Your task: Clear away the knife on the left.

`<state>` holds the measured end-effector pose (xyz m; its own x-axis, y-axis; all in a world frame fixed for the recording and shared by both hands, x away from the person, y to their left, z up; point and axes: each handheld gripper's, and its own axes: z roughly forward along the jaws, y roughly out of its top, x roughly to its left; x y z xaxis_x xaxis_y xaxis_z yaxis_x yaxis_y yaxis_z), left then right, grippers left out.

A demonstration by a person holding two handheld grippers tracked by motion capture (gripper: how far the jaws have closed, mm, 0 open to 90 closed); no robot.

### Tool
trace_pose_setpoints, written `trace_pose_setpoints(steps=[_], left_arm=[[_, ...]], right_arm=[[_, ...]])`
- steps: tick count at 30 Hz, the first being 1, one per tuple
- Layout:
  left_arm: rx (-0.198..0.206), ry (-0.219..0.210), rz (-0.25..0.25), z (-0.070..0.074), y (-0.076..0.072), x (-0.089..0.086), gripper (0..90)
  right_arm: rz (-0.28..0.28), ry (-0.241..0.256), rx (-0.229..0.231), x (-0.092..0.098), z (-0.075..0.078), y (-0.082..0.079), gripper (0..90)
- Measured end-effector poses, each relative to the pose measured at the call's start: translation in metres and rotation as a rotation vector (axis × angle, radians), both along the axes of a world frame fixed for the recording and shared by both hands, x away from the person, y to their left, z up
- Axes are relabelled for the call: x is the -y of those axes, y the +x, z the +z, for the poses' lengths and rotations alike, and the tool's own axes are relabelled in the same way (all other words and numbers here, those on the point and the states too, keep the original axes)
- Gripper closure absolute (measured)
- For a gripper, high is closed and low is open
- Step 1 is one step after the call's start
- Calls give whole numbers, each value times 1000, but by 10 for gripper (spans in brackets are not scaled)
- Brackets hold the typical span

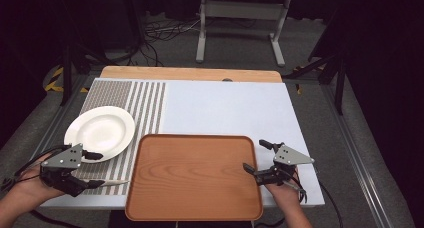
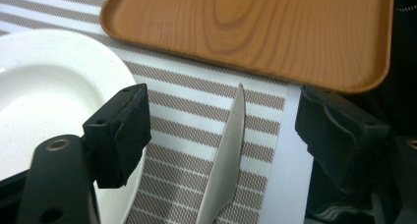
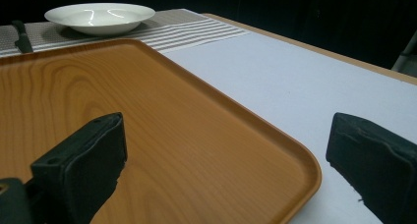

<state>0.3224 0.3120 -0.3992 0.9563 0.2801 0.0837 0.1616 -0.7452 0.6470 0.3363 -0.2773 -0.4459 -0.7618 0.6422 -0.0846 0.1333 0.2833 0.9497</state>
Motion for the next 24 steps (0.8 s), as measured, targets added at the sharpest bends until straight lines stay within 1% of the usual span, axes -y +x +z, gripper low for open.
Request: trace_pose_setpoints(steps=[5, 6, 7, 10, 11, 12, 13, 18, 19, 24], left_arm=[[-11, 21, 4, -2, 0, -7, 258], [-14, 48, 3, -3, 0, -11, 268], [-14, 48, 3, -3, 0, -11, 274], [-17, 83, 1, -4, 0, -17, 290], [-17, 88, 3, -4, 0, -19, 299], [-25, 99, 3, -5, 0, -22, 312], [-25, 99, 3, -5, 0, -22, 321], [-38, 155, -2, -9, 1, -28, 353], [-36, 168, -6, -10, 1, -29, 376], [-43, 225, -31, -14, 3, -29, 433]], right_arm=[[5, 1, -5, -1, -1, 0, 25], [6, 0, -4, -1, -1, 0, 26], [6, 0, -4, -1, -1, 0, 26], [7, 0, -4, -1, -1, 0, 26], [7, -1, -4, -1, -1, 0, 25], [7, -2, -3, -1, -1, 0, 26], [7, -2, -3, -1, -1, 0, 26], [9, -4, -3, -1, -1, 0, 26], [9, -6, -2, -1, -1, 0, 25], [11, -7, -3, -2, -1, 0, 26]])
